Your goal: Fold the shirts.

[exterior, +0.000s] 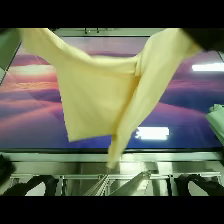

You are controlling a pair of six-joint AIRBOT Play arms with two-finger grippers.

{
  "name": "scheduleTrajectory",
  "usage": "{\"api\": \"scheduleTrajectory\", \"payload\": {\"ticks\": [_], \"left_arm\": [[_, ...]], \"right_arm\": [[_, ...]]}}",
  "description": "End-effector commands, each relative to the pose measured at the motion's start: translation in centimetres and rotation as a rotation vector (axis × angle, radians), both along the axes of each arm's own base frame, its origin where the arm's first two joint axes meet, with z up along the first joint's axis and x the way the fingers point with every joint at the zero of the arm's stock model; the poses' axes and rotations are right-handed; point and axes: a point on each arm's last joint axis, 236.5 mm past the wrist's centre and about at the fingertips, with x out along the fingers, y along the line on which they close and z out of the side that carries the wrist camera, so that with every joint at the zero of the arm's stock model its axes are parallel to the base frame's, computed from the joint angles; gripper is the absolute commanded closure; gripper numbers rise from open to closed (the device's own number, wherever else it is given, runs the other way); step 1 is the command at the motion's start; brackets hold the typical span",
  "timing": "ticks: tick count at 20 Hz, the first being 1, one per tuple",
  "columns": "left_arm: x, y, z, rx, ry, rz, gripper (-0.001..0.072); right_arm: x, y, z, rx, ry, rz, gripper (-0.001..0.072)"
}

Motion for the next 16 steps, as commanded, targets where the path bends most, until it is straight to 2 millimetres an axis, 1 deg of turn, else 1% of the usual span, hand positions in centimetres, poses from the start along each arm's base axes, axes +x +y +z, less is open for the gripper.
{"api": "scheduleTrajectory", "payload": {"ticks": [1,2,4,5,6,7,8,9,10,11,12,13,14,15,16], "left_arm": [[5.3,-3.6,-10.8,0.083,0.186,-0.1,0.069],[6.6,-4.6,-14.1,0.096,0.241,-0.115,0.0692],[8.1,-6.0,-20.4,0.119,0.345,-0.152,0.0694],[8.4,-6.4,-23.0,0.126,0.392,-0.167,0.0693],[8.7,-6.8,-25.2,0.129,0.437,-0.175,0.0666],[8.8,-6.8,-26.8,0.129,0.471,-0.176,0.0362],[8.9,-6.5,-27.8,0.12,0.502,-0.172,-0.0013],[8.9,-5.9,-28.3,0.113,0.526,-0.162,-0.0011],[8.6,-5.0,-28.5,0.107,0.558,-0.153,-0.001],[7.9,-4.0,-28.4,0.098,0.607,-0.144,-0.001],[6.8,-2.9,-28.2,0.093,0.67,-0.145,-0.001],[5.3,-1.9,-28.2,0.082,0.753,-0.149,-0.0009],[3.5,-1.3,-28.3,0.073,0.844,-0.162,-0.0009],[1.7,-1.3,-28.4,0.045,0.93,-0.174,-0.0009],[0.2,-1.6,-28.8,0.022,0.969,-0.177,-0.0009]], "right_arm": [[6.9,0.0,-10.9,-0.07,0.187,-0.081,0.069],[8.1,-0.3,-13.6,-0.084,0.24,-0.089,0.069],[9.5,-1.1,-18.7,-0.108,0.348,-0.101,0.069],[9.9,-1.7,-20.8,-0.12,0.399,-0.118,0.0689],[10.3,-2.7,-22.8,-0.14,0.453,-0.148,0.0688],[10.5,-4.2,-24.8,-0.166,0.517,-0.194,0.0548],[10.4,-6.1,-26.3,-0.198,0.572,-0.246,0.024],[10.2,-8.3,-27.3,-0.236,0.614,-0.303,0.0174],[9.9,-10.9,-28.0,-0.286,0.643,-0.36,0.0174],[9.4,-13.4,-28.4,-0.334,0.665,-0.411,0.0173],[8.9,-16.0,-28.7,-0.373,0.693,-0.462,0.013],[8.3,-17.7,-28.9,-0.389,0.728,-0.487,0.0074],[7.9,-18.7,-29.0,-0.394,0.757,-0.487,0.0075],[7.8,-19.1,-29.2,-0.392,0.781,-0.477,0.0075],[7.9,-19.1,-29.6,-0.385,0.811,-0.469,0.0075]]}}
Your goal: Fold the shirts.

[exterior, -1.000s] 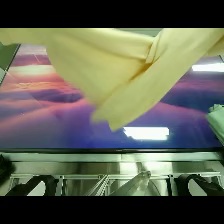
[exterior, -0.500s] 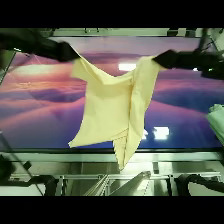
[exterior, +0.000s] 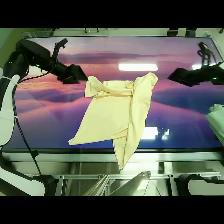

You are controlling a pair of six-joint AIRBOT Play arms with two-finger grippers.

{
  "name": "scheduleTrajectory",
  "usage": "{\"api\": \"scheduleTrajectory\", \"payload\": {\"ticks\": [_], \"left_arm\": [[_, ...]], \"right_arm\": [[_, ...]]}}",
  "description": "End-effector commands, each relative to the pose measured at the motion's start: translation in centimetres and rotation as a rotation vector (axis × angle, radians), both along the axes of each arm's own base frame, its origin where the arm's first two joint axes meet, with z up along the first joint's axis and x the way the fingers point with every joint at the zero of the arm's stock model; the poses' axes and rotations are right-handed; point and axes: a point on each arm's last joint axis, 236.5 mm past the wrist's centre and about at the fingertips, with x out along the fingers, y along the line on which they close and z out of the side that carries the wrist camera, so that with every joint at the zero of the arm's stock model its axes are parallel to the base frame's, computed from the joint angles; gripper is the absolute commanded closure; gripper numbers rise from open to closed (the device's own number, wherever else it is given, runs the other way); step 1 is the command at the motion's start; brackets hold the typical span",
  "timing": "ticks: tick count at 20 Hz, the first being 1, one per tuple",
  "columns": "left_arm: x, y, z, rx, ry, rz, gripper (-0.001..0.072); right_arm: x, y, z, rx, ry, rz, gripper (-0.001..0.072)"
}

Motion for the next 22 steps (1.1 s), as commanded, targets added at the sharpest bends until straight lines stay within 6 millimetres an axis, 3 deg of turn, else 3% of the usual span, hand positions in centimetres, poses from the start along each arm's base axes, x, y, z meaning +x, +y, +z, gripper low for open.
{"api": "scheduleTrajectory", "payload": {"ticks": [1,5,7,11,14,17,20,22], "left_arm": [[-6.4,0.0,-1.2,-0.038,0.249,-0.004,-0.0008],[-15.4,-1.2,-5.8,0.02,0.405,0.007,-0.0009],[-19.3,-1.2,-7.8,0.043,0.474,0.069,-0.0008],[-24.8,-0.4,-10.3,0.082,0.538,0.205,-0.0009],[-26.6,0.0,-10.8,0.09,0.506,0.274,-0.0008],[-25.9,0.8,-11.5,0.095,0.397,0.376,-0.0008],[-27.6,2.4,-12.8,0.176,0.415,0.393,-0.0007],[-29.2,4.2,-14.3,0.272,0.445,0.396,-0.0008]], "right_arm": [[-1.0,-3.0,-1.9,-0.017,0.142,-0.051,0.0074],[2.1,-1.1,-3.4,0.138,0.199,-0.05,0.0074],[3.7,0.9,-4.2,0.225,0.219,-0.025,0.0075],[5.2,4.4,-6.2,0.268,0.258,0.031,0.0076],[5.7,8.7,-4.4,0.342,0.218,0.121,0.011],[6.9,11.5,-2.8,0.329,0.162,0.15,0.0109],[8.3,10.9,-3.7,0.321,0.164,0.058,0.011],[8.5,9.1,-4.8,0.308,0.191,0.008,0.011]]}}
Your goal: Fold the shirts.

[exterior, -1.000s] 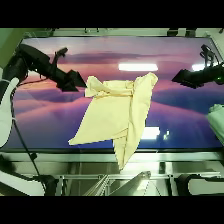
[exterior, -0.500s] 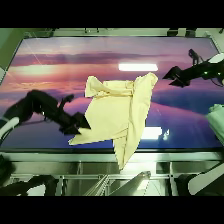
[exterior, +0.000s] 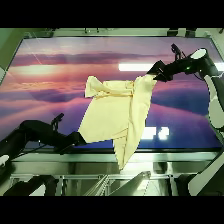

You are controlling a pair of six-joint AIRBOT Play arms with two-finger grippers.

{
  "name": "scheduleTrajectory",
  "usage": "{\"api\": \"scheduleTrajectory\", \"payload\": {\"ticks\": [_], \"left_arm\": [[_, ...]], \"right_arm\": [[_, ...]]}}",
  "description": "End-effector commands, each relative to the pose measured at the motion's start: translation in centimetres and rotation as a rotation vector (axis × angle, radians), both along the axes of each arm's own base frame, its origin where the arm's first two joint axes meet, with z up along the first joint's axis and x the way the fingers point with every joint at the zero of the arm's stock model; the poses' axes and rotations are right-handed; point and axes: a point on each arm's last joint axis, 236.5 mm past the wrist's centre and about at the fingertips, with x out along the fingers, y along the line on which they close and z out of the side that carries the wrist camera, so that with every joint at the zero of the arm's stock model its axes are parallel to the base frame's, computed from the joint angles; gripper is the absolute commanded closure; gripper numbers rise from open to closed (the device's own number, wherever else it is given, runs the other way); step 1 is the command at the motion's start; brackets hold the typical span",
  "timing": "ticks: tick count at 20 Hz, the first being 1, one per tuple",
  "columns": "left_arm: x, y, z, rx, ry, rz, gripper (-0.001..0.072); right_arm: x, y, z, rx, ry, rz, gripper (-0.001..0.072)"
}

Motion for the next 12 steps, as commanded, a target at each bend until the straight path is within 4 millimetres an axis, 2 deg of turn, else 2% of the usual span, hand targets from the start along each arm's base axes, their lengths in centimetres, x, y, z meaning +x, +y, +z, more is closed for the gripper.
{"api": "scheduleTrajectory", "payload": {"ticks": [1,2,4,6,8,9,10,12], "left_arm": [[-1.3,2.8,-2.1,0.132,0.015,0.01,-0.0008],[-0.5,2.8,-2.2,0.137,-0.016,0.027,-0.0008],[2.6,3.0,-2.0,0.149,-0.122,0.08,-0.0007],[5.4,3.3,-1.1,0.158,-0.211,0.113,-0.0007],[8.0,3.5,0.0,0.164,-0.296,0.146,0.0013],[8.8,3.6,0.2,0.168,-0.322,0.156,0.0066],[9.0,3.7,0.3,0.169,-0.325,0.154,0.0248],[8.5,3.5,-0.5,0.168,-0.274,0.138,0.0422]], "right_arm": [[0.8,-2.1,-1.3,-0.038,0.025,-0.072,0.011],[0.7,-2.8,-1.5,-0.051,0.031,-0.075,0.011],[0.5,-3.5,-1.7,-0.056,0.042,-0.076,0.011],[-0.2,-4.4,-2.8,-0.107,0.083,-0.081,0.011],[-1.1,-4.6,-4.2,-0.123,0.13,-0.06,0.0112],[-1.6,-4.3,-4.7,-0.114,0.153,-0.048,0.0159],[-1.9,-3.9,-5.0,-0.095,0.167,-0.031,0.0207],[-2.1,-2.4,-4.9,-0.019,0.176,-0.009,0.0207]]}}
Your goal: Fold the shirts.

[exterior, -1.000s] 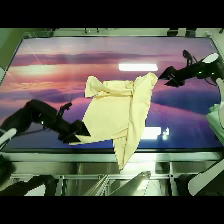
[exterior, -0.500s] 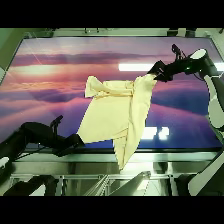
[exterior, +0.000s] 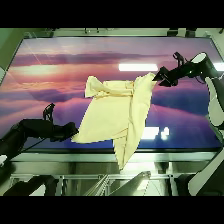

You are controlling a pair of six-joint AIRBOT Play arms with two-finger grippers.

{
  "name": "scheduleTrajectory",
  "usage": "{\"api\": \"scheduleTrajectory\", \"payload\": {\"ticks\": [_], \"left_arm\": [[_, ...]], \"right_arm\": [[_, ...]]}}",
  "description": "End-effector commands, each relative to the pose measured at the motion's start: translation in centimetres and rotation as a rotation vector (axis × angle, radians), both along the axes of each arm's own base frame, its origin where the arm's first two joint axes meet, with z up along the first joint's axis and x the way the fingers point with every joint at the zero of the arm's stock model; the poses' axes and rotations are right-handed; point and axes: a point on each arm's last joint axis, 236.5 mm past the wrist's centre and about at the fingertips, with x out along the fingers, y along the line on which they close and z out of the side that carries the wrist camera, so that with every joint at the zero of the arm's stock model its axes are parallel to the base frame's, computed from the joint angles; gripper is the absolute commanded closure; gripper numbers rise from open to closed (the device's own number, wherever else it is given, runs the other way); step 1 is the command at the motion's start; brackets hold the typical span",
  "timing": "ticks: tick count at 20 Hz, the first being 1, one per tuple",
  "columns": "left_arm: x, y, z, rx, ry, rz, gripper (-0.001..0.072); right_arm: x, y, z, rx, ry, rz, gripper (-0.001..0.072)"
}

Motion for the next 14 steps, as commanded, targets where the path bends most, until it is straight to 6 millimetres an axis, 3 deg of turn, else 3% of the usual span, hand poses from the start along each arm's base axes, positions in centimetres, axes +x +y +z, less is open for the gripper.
{"api": "scheduleTrajectory", "payload": {"ticks": [1,3,4,5,6,7,8,10,11,12,13,14], "left_arm": [[0.7,-0.2,-0.7,-0.004,0.03,0.005,0.064],[0.1,-2.3,-1.6,-0.058,0.09,-0.046,0.0682],[0.0,-3.6,-1.7,-0.094,0.104,-0.081,0.0683],[0.0,-4.9,-1.7,-0.121,0.112,-0.112,0.0683],[0.2,-5.8,-1.8,-0.129,0.12,-0.138,0.0683],[0.2,-6.3,-1.9,-0.123,0.129,-0.17,0.0683],[0.3,-6.8,-1.8,-0.126,0.138,-0.198,0.0683],[0.4,-6.5,-1.3,-0.124,0.158,-0.235,0.0683],[0.3,-5.8,-0.9,-0.113,0.166,-0.252,0.0637],[0.0,-4.8,-0.2,-0.109,0.178,-0.255,0.036],[-0.1,-3.9,0.8,-0.129,0.182,-0.228,0.0017],[-0.3,-2.9,1.6,-0.145,0.18,-0.196,-0.001]], "right_arm": [[-0.7,1.9,-0.4,0.101,0.031,0.034,0.0211],[-0.6,3.0,0.1,0.168,0.025,0.045,0.0367],[-0.5,3.4,0.4,0.193,0.022,0.041,0.0368],[-0.4,3.7,0.8,0.216,0.013,0.044,0.053],[-0.3,3.9,1.1,0.23,0.006,0.046,0.0625],[-0.2,3.9,1.2,0.235,0.004,0.044,0.0628],[-0.2,3.7,1.2,0.234,0.004,0.041,0.0689],[-0.2,3.4,1.2,0.234,0.006,0.034,0.069],[-0.1,3.2,1.2,0.232,0.0,0.036,0.0683],[-0.1,3.0,1.2,0.232,-0.004,0.034,0.0557],[-0.1,2.8,1.2,0.231,-0.006,0.035,0.0401],[-0.1,2.7,1.2,0.232,-0.004,0.035,0.0331]]}}
